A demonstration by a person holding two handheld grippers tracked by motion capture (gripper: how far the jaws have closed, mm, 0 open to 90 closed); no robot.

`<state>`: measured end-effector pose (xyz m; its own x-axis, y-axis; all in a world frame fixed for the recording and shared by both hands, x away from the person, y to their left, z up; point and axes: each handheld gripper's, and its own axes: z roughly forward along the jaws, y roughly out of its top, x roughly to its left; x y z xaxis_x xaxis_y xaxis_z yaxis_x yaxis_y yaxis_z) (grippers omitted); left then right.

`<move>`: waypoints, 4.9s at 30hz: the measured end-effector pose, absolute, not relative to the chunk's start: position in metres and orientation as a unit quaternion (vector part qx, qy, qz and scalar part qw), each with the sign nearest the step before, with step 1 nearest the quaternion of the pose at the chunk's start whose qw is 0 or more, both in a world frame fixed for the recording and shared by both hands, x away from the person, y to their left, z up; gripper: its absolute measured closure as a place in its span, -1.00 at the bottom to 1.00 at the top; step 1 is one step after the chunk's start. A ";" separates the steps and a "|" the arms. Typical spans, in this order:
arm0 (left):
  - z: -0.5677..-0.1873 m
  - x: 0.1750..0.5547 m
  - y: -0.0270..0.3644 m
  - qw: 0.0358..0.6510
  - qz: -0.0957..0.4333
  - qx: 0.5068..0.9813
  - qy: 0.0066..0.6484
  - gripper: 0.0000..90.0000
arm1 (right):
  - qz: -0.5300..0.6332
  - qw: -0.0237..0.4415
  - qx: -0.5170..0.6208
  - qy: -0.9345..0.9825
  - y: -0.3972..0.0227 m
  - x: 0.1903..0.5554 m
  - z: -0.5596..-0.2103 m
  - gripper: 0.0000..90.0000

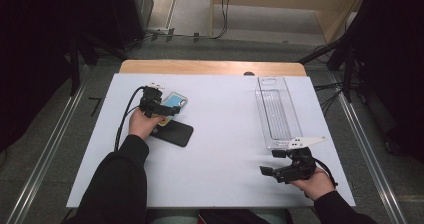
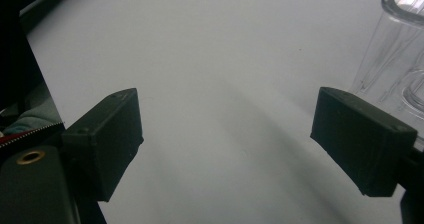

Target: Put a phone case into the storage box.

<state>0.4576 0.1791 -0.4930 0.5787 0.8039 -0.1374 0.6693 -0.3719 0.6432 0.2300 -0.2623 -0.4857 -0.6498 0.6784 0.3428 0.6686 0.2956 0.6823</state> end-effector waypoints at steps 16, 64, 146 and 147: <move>-0.499 0.450 0.172 0.292 0.163 0.841 0.425 -0.64 | 0.420 0.005 0.424 0.803 -0.264 0.230 -0.487 -0.75; -0.446 0.382 0.146 0.325 0.067 0.848 0.414 -0.63 | 0.418 0.016 0.429 0.800 -0.256 0.230 -0.484 -0.75; -0.487 0.267 0.076 0.513 0.166 0.745 0.392 -0.63 | 0.482 0.004 0.470 0.739 -0.168 0.280 -0.427 -0.71; -0.487 0.266 0.076 0.514 0.172 0.745 0.390 -0.63 | 0.485 0.003 0.473 0.736 -0.168 0.282 -0.427 -0.72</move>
<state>0.2660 0.0762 -0.4865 0.6373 0.7569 -0.1448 0.4040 -0.1681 0.8992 0.2816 -0.1678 -0.4274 -0.5533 0.6982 0.4543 0.6931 0.0832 0.7161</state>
